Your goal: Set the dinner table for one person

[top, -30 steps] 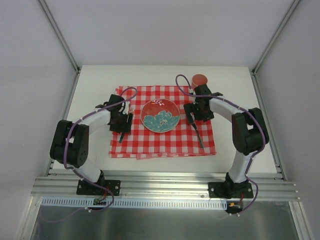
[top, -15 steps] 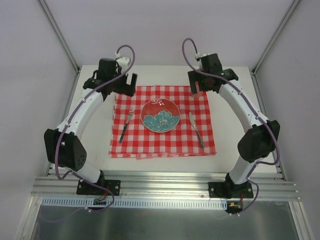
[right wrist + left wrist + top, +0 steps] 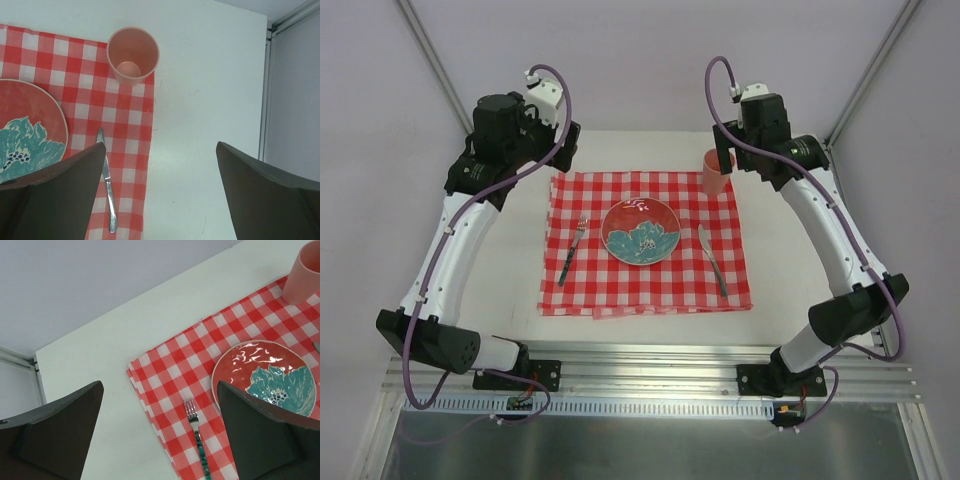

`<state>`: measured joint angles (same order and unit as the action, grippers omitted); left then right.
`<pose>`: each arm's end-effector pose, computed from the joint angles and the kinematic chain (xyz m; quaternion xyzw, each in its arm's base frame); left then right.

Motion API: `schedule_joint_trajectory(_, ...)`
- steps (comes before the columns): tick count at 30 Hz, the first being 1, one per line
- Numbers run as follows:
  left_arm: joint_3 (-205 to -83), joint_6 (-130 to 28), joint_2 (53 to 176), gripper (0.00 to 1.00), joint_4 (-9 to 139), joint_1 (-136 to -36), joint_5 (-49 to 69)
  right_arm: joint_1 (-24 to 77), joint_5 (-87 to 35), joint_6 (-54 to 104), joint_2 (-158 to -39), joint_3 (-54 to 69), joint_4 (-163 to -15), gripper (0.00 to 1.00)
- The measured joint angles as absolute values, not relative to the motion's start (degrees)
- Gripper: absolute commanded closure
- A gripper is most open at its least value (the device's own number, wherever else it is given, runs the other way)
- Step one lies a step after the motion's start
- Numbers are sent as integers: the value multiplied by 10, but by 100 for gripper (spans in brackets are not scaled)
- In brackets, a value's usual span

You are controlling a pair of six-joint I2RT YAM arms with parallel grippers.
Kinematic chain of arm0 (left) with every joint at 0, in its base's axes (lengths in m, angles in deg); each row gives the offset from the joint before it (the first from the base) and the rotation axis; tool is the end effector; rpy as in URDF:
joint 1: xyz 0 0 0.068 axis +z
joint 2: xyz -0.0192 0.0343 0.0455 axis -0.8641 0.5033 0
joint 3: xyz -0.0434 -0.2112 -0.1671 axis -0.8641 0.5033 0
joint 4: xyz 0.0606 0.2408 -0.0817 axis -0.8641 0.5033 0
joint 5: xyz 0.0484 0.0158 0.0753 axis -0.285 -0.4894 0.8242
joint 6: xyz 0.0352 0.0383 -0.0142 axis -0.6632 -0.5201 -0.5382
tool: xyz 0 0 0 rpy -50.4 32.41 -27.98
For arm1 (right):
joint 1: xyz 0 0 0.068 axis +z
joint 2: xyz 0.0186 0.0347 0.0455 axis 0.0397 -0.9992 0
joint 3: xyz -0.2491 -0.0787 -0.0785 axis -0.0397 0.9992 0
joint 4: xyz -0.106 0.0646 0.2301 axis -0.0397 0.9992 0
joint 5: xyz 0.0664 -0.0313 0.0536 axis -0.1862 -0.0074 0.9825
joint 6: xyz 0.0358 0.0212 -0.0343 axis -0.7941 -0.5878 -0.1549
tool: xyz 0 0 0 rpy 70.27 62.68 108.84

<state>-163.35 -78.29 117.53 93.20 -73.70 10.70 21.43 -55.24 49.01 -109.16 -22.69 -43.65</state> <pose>0.2878 -0.0761 0.4618 0.2385 0.7441 -0.0410 0.6227 0.3189 0.1258 0.4378 -0.2149 0.8372 -0.1351 0.4843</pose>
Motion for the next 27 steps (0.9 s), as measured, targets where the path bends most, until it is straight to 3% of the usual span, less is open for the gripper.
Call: schedule_joint_trajectory(27, -1632, -802, 1164, 1, 929, -717, 127, 216, -584, 493, -920, -153, -423, 3)
